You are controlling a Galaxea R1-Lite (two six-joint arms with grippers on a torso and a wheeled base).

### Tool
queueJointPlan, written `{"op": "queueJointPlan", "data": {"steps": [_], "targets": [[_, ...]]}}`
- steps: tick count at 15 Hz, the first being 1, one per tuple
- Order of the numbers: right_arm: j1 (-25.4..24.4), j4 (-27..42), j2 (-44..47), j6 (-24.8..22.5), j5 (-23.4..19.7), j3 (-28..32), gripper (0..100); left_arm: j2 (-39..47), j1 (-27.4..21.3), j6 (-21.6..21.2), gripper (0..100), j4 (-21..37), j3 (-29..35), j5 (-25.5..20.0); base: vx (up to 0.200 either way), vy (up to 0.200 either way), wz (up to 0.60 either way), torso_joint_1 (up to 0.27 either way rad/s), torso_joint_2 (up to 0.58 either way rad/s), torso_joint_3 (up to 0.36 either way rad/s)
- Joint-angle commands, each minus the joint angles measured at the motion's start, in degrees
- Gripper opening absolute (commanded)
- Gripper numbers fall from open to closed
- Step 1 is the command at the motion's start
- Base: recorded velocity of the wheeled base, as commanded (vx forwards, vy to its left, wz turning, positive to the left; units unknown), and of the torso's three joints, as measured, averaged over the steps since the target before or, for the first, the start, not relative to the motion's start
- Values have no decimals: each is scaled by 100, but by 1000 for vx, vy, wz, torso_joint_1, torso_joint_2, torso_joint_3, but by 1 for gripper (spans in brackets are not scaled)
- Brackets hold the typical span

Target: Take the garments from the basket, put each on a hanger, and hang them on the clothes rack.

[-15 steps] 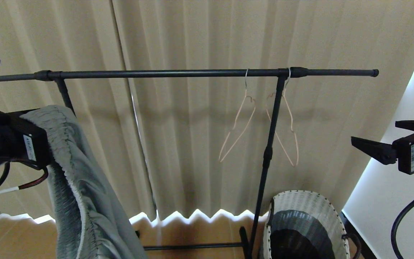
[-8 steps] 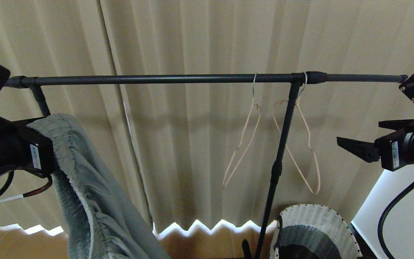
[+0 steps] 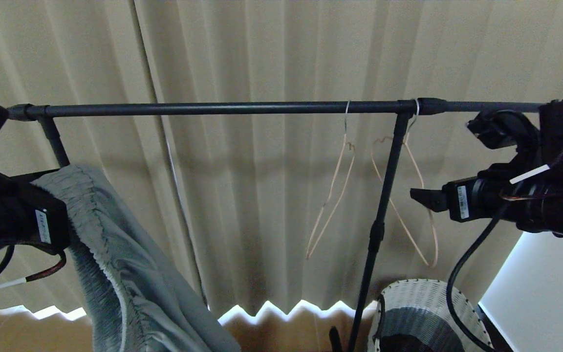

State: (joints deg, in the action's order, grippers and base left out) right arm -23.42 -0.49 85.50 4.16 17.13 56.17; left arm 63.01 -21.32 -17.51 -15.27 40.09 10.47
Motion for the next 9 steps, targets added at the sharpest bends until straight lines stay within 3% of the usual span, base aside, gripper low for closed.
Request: {"op": "queueJointPlan", "data": {"steps": [1, 9], "targets": [[-14, -4, 485, 103, 19, 69, 100, -8, 5, 2, 0, -2, -37, 8, 0, 0, 0, 0, 0, 0], [215, 31, 1056, 446, 27, 605, 100, -8, 5, -7, 0, -2, -46, 8, 0, 0, 0, 0, 0, 0]]}}
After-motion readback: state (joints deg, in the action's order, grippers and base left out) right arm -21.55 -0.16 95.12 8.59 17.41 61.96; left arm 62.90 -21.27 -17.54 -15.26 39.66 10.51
